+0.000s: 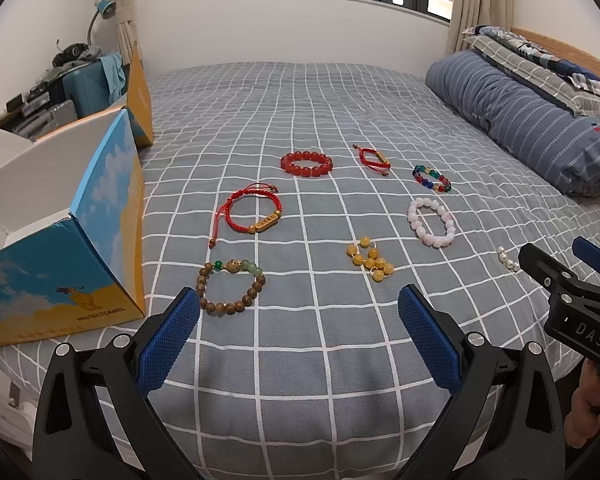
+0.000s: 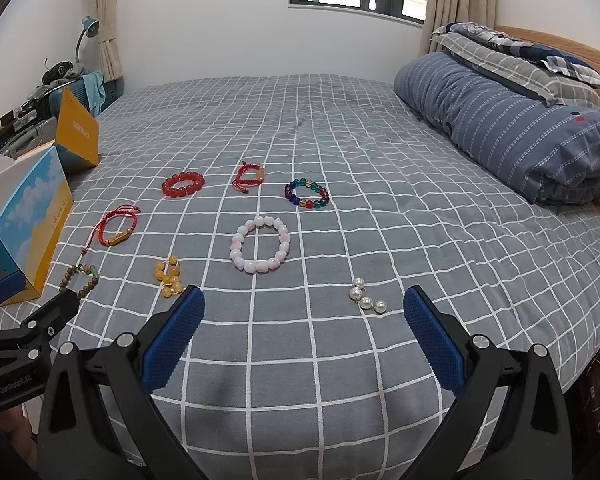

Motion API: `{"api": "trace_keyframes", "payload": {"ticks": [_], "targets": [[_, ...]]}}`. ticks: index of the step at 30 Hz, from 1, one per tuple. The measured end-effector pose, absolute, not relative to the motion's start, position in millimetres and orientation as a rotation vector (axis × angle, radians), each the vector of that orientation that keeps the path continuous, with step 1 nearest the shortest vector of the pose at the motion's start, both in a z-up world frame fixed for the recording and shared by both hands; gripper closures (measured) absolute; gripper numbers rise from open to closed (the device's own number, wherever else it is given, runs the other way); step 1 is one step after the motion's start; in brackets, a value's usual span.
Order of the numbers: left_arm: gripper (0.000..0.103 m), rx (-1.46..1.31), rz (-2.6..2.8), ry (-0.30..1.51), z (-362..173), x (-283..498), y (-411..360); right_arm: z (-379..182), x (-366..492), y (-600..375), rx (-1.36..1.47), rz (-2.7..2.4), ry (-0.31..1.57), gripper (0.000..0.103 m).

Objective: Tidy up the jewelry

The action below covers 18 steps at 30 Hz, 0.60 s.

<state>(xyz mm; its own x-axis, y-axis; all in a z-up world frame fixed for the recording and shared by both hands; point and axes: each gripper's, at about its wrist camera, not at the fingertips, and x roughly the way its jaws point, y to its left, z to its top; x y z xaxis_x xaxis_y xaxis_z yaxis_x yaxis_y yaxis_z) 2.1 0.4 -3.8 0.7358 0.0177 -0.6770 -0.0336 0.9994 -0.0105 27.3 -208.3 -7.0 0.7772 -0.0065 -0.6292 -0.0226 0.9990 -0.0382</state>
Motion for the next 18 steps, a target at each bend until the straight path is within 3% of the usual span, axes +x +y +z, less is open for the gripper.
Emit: {"api": "trace_keyframes", "payload": {"ticks": [18], "targets": [[0.006,-0.024,0.024,0.745,-4.0,3.3,-0.8,-8.2,31.5,-206.8,-0.042,0.008,0.682,0.007]]}}
